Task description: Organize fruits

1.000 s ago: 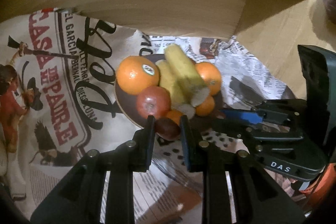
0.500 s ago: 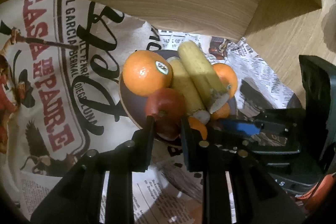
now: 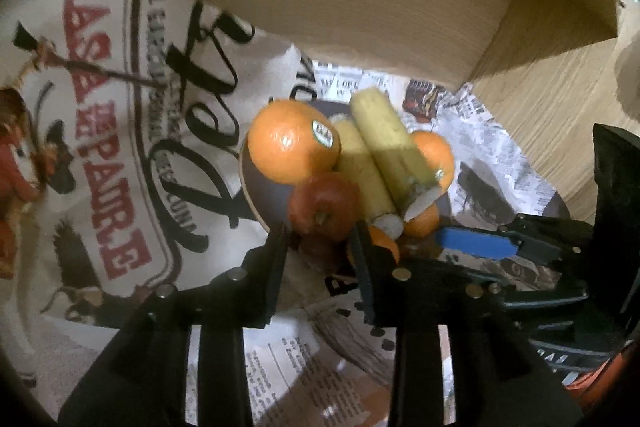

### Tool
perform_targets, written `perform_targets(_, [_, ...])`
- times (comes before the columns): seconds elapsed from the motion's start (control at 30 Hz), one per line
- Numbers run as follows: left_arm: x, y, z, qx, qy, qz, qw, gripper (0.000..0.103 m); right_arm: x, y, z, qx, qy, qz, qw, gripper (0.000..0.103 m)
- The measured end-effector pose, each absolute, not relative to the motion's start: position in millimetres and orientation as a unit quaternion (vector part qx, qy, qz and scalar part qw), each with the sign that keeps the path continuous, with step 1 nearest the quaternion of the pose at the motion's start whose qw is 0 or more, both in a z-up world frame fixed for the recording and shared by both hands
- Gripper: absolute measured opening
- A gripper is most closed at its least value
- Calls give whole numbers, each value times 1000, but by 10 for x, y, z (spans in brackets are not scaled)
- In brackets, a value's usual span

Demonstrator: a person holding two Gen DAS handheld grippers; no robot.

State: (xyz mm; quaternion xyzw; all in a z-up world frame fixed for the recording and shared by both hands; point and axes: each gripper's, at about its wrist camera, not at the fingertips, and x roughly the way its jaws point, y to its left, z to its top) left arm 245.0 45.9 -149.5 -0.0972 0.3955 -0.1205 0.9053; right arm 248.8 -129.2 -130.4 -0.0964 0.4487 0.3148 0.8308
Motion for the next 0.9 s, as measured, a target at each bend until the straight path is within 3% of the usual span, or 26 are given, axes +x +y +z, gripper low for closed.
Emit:
perform_targets(0.47, [1377,466,-373,-54,214,-54,974,34,1894,-1699,-225,-46,291,279,914,33])
perform_targets(0.7, [750,312,-10,-39,136,-28,990,55,1322,-1906,238,-13,195,273,942,42])
perform_targets(0.83, [398,206,114,-27,99,-22,994,74,1024,-1953,355,-3,157,270,950,53])
perform_targets(0.9, [303,171,138,-24,90,-22,995,79,911,-1960,385,-3,147,270,952,61])
